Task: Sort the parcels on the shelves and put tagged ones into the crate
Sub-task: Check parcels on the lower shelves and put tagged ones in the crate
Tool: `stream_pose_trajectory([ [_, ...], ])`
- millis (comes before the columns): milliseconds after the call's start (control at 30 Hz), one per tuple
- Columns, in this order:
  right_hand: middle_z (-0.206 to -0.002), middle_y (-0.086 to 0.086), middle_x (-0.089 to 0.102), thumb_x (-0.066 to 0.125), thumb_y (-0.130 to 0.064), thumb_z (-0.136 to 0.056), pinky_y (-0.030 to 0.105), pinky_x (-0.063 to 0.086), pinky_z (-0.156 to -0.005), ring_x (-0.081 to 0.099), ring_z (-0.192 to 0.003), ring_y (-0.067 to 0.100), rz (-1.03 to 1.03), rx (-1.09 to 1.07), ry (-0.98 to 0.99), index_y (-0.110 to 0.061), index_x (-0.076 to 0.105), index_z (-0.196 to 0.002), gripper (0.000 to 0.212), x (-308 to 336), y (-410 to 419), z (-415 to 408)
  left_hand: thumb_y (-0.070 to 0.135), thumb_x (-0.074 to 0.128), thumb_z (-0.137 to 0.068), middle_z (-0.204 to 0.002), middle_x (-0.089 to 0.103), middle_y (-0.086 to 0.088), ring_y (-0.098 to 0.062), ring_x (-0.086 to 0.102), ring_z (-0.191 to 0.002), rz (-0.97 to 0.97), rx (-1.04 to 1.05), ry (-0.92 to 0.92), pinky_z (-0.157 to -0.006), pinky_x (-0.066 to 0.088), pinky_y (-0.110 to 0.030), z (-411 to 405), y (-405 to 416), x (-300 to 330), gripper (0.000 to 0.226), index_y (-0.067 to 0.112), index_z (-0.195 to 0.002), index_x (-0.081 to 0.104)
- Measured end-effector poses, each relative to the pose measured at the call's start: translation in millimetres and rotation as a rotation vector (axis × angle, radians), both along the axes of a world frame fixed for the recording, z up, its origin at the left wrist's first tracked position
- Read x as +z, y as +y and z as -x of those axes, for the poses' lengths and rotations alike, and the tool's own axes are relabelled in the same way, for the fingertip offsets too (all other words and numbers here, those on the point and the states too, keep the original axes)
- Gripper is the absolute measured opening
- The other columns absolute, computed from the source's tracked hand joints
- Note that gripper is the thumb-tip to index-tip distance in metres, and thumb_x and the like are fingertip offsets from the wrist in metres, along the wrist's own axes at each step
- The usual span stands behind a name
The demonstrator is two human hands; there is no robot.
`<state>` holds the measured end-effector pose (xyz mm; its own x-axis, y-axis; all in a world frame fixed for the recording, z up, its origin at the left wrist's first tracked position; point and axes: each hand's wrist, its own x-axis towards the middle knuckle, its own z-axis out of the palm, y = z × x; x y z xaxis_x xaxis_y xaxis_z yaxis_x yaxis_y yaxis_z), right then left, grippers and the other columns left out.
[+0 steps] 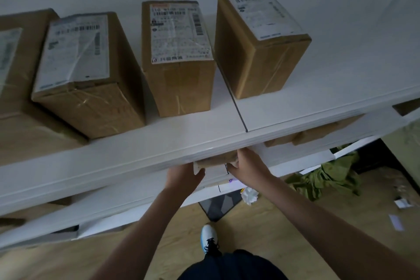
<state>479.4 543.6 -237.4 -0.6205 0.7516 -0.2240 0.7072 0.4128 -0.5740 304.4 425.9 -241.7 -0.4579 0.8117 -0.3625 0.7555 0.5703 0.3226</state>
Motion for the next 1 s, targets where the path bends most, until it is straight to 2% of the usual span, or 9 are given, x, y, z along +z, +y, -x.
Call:
stream_pose_trajectory([
  [133, -0.095, -0.001, 0.062, 0.069, -0.03, -0.09, 0.03, 0.051, -0.075, 0.064, -0.092, 0.016, 0.062, 0.039, -0.079, -0.013, 0.056, -0.109, 0.028, 2.0, -32.6, -26.0, 0.054, 0.063, -0.086, -0.121, 0.064, 0.007, -0.015, 0.065, -0.103, -0.104, 0.004, -0.023, -0.078, 0.054, -0.031, -10.5, -41.5, -6.1, 0.047, 0.027, -0.124, 0.056],
  [200, -0.099, -0.003, 0.061, 0.071, -0.03, -0.089, 0.028, 0.05, -0.077, 0.062, -0.095, 0.016, 0.061, 0.057, -0.096, -0.015, 0.056, -0.116, 0.035, 1.6, -43.5, -33.8, 0.061, 0.065, -0.082, -0.125, 0.062, 0.011, -0.011, 0.066, -0.1, -0.098, 0.018, -0.017, -0.077, 0.054, -0.029, -14.2, -55.8, -7.0, 0.056, 0.029, -0.128, 0.054],
  [267, -0.105, -0.003, 0.058, 0.073, -0.033, -0.086, 0.026, 0.047, -0.078, 0.062, -0.099, 0.018, 0.068, 0.086, -0.098, -0.016, 0.05, -0.128, 0.051, 3.2, -43.0, -33.6, 0.063, 0.068, -0.078, -0.13, 0.059, 0.012, -0.011, 0.065, -0.102, -0.106, 0.025, -0.015, -0.078, 0.054, -0.03, -17.6, -57.9, -4.5, 0.071, 0.029, -0.137, 0.047],
  [367, -0.132, 0.003, 0.056, 0.076, -0.04, -0.08, 0.039, 0.054, -0.089, 0.061, -0.112, 0.025, 0.085, 0.118, -0.079, -0.02, 0.033, -0.148, 0.083, 2.8, -31.6, -24.4, 0.061, 0.074, -0.074, -0.131, 0.056, 0.006, -0.02, 0.061, -0.109, -0.089, 0.023, 0.014, -0.08, 0.053, -0.036, -23.8, -44.9, 1.6, 0.083, 0.026, -0.142, 0.039],
  [433, -0.138, 0.007, 0.052, 0.077, -0.04, -0.079, 0.044, 0.052, -0.094, 0.058, -0.12, 0.03, 0.096, 0.132, -0.08, -0.017, 0.028, -0.152, 0.091, 1.7, -24.0, -18.6, 0.06, 0.076, -0.072, -0.128, 0.056, 0.002, -0.023, 0.061, -0.109, -0.09, 0.063, 0.007, -0.081, 0.053, -0.038, -29.0, -36.0, 3.2, 0.086, 0.024, -0.141, 0.038],
  [633, -0.133, 0.007, 0.055, 0.077, -0.043, -0.082, 0.043, 0.054, -0.092, 0.06, -0.116, 0.028, 0.046, 0.14, -0.036, -0.014, 0.034, -0.147, 0.083, -8.5, -32.3, -39.2, 0.059, 0.077, -0.072, -0.115, 0.059, -0.002, -0.025, 0.063, -0.1, -0.171, 0.137, 0.005, -0.075, 0.054, -0.038, -60.2, -50.7, -1.2, 0.078, 0.021, -0.131, 0.044],
  [767, -0.132, 0.006, 0.053, 0.076, -0.04, -0.084, 0.039, 0.058, -0.08, 0.065, -0.103, 0.022, -0.093, 0.205, 0.08, -0.014, 0.027, -0.153, 0.089, -15.9, -61.0, -77.1, 0.052, 0.078, -0.076, -0.118, 0.057, 0.001, -0.022, 0.064, -0.099, -0.277, 0.162, 0.054, -0.07, 0.056, -0.036, -96.3, -84.4, -1.0, 0.078, 0.024, -0.137, 0.039],
  [900, -0.123, 0.002, 0.057, 0.08, -0.033, -0.081, 0.025, 0.054, -0.071, 0.064, -0.098, 0.016, -0.24, 0.228, 0.168, -0.013, 0.033, -0.153, 0.088, -7.2, -76.3, -105.6, 0.052, 0.079, -0.075, -0.128, 0.055, 0.005, -0.019, 0.063, -0.101, -0.349, 0.143, 0.119, -0.066, 0.058, -0.034, -112.7, -106.3, 6.9, 0.087, 0.027, -0.144, 0.032],
  [1000, -0.124, 0.0, 0.057, 0.081, -0.034, -0.081, 0.029, 0.058, -0.071, 0.065, -0.097, 0.014, -0.267, 0.237, 0.156, -0.015, 0.034, -0.152, 0.088, 2.6, -83.1, -114.8, 0.055, 0.078, -0.073, -0.129, 0.055, 0.007, -0.017, 0.063, -0.103, -0.365, 0.124, 0.146, -0.068, 0.06, -0.041, -117.1, -115.0, 14.7, 0.088, 0.03, -0.143, 0.03],
])
